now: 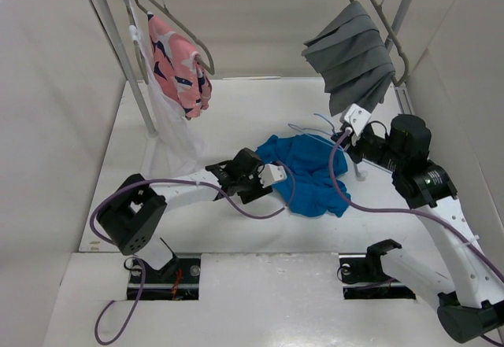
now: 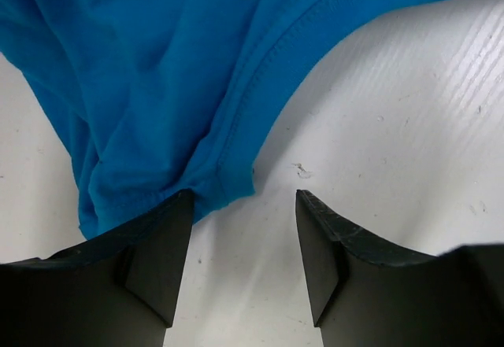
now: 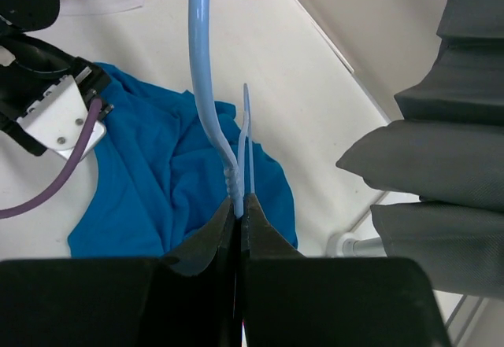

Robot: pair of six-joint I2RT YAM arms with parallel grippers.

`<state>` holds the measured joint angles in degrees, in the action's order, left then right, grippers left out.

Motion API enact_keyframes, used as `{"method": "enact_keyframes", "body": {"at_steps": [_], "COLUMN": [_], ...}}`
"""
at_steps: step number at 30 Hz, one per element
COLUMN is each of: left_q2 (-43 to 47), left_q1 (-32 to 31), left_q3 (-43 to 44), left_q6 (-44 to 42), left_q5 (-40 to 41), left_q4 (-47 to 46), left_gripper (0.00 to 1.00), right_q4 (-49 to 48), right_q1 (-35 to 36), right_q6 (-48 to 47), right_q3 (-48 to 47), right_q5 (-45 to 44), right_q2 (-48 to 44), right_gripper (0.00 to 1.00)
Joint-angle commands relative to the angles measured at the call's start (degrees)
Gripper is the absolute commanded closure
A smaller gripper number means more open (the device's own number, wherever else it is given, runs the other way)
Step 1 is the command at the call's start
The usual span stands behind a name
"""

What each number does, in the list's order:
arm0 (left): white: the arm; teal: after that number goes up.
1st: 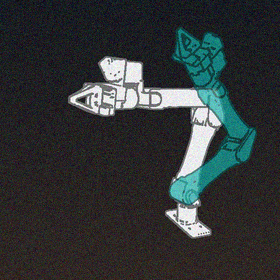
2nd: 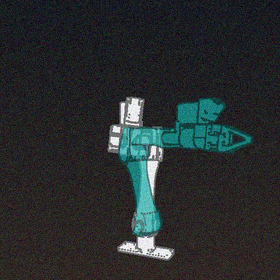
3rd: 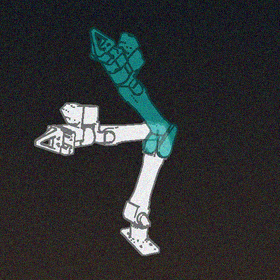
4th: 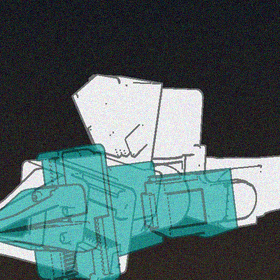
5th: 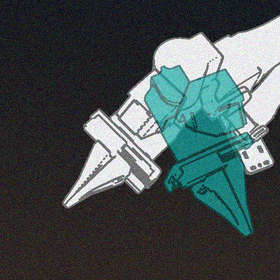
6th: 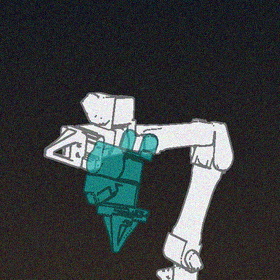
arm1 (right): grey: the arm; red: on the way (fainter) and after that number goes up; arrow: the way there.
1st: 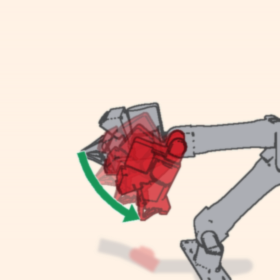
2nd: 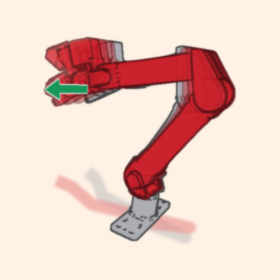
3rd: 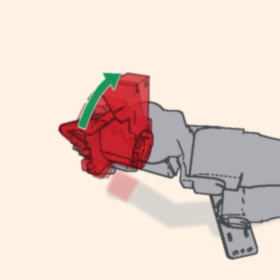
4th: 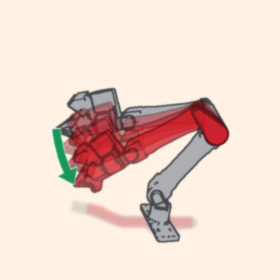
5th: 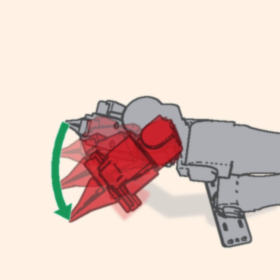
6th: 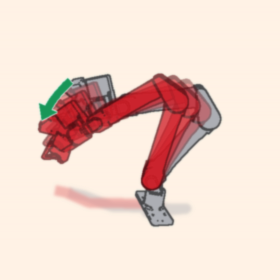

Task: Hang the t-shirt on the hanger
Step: Place tshirt on hanger

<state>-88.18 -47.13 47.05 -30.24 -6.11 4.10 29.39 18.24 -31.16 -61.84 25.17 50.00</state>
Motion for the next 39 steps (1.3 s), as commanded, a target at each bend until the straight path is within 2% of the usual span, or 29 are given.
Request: {"method": "enact_keyframes", "body": {"at_steps": [1, 3, 5, 6, 7, 11, 17, 23, 25, 26, 31, 36, 37, 39], "left_q2": [0.7, 0.1, 0.1, -0.4, -0.4, 0.8, 2.7, 2.1, 1.0, -0.2, -1.6, -1.6, -1.6, -1.6], "left_q1": [0.0, 0.0, 0.0, 0.0, 0.0, 1.1, 1.6, 1.1, 0.3, 0.3, -0.7, -0.7, -0.7, -0.7], "left_q3": [1.7, 0.1, -0.5, -0.6, -0.6, 0.5, 1.1, 1.6, 1.6, 1.6, 0.9, 0.9, 0.9, 1.6], "left_q6": [4.1, 4.1, 4.7, 4.7, 4.7, 5.2, 3.9, 4.4, 3.8, 3.8, 3.8, 3.8, 3.8, 3.8], "left_q5": [1.6, 2.8, 3.8, 4.4, 4.4, 3.6, -1.9, -1.4, 0.2, 1.0, 4.3, 4.4, 4.4, 2.2], "left_q4": [-3.6, -5.1, -6.1, -6.6, -6.6, -4.4, -0.7, -1.3, -1.3, -0.7, -1.4, -1.9, -1.3, -0.2], "left_gripper": [0.49, 0.49, 0.54, 0.59, 0.74, 1.00, 1.00, 1.00, 0.72, 0.66, 0.65, 0.84, 0.93, 1.00], "right_q4": [0.0, 0.0, 0.0, 0.0, 0.0, 3.2, 8.8, 9.4, 10.0, 10.0, 10.5, 10.5, 10.5, 11.0], "right_q1": [-0.8, -0.8, -0.8, -0.8, -0.8, -0.8, -0.8, -0.8, -0.8, -0.8, -0.8, -0.8, -0.8, -0.8], "right_q6": [0.8, 0.8, 0.8, 0.8, 0.8, 0.8, 0.8, 1.4, 1.5, 1.5, 2.0, 2.0, 2.0, 2.0], "right_q3": [0.4, 0.4, 0.9, 0.9, 0.9, 0.3, 0.3, 1.5, 1.5, 1.5, 2.1, 2.1, 2.1, 2.6], "right_q5": [-1.4, -1.4, -1.4, -1.4, -1.4, -2.0, -1.3, -1.9, -1.9, -1.9, -1.9, -1.9, -1.9, -1.2], "right_q2": [-0.8, -1.4, -1.4, -1.4, -1.4, -1.9, -4.5, -7.0, -7.5, -7.5, -8.9, -9.4, -9.4, -9.4], "right_gripper": [1.00, 1.00, 1.00, 1.00, 1.00, 1.00, 1.00, 1.00, 1.00, 1.00, 1.00, 1.00, 1.00, 1.00]}}
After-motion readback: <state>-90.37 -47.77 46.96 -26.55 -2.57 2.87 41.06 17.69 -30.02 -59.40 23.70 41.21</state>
